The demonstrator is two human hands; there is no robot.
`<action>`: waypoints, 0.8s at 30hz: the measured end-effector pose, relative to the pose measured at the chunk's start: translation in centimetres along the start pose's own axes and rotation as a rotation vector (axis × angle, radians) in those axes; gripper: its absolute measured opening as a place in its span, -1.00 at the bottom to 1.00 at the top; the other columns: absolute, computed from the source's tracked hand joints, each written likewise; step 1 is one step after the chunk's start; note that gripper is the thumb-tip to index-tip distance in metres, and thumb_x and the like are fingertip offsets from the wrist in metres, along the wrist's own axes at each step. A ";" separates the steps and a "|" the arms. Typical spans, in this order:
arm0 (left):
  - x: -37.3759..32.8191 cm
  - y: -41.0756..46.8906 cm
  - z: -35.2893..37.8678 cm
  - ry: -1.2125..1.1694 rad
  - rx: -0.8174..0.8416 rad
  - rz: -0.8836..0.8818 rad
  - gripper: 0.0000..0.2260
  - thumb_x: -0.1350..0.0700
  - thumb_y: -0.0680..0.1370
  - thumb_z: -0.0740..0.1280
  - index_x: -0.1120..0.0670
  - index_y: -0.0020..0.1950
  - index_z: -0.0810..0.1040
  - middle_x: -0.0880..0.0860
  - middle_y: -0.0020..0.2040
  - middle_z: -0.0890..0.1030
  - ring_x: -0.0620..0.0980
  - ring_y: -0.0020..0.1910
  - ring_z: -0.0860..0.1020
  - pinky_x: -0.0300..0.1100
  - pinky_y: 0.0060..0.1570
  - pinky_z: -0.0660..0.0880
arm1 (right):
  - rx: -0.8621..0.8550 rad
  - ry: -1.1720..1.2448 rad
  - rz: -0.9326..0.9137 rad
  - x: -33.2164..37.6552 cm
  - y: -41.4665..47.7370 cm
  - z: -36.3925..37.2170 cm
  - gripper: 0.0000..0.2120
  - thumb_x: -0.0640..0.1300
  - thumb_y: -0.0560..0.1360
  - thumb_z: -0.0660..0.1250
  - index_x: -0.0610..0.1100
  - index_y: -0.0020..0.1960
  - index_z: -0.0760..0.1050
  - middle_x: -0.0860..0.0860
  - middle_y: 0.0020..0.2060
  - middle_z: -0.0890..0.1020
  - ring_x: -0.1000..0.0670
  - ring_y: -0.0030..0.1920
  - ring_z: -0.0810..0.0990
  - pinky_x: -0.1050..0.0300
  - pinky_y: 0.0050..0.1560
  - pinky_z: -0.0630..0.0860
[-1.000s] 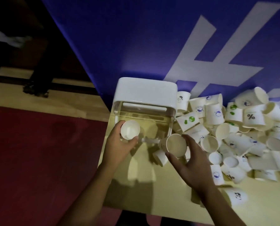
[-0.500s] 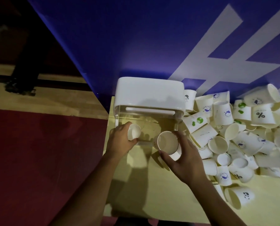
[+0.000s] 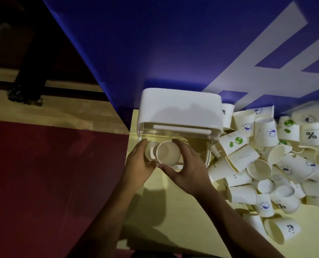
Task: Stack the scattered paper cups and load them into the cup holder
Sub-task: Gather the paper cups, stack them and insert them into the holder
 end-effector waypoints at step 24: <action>1.0 1.0 -0.8 0.112 -0.058 0.023 -0.70 0.29 0.60 0.30 0.07 0.30 0.61 0.03 0.10 0.67 -0.02 0.06 0.61 -0.08 0.05 0.58 | 0.315 -0.112 0.147 -3.2 3.6 9.2 -0.18 0.24 0.50 0.42 0.18 0.62 0.09 0.08 0.49 0.42 -0.06 0.37 0.47 -0.08 0.30 0.49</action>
Point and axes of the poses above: each hand's wrist, its own y-axis towards the middle knuckle, its own z-axis out of the palm, x = y × z, the point moved 7 cm from there along y, towards the middle knuckle
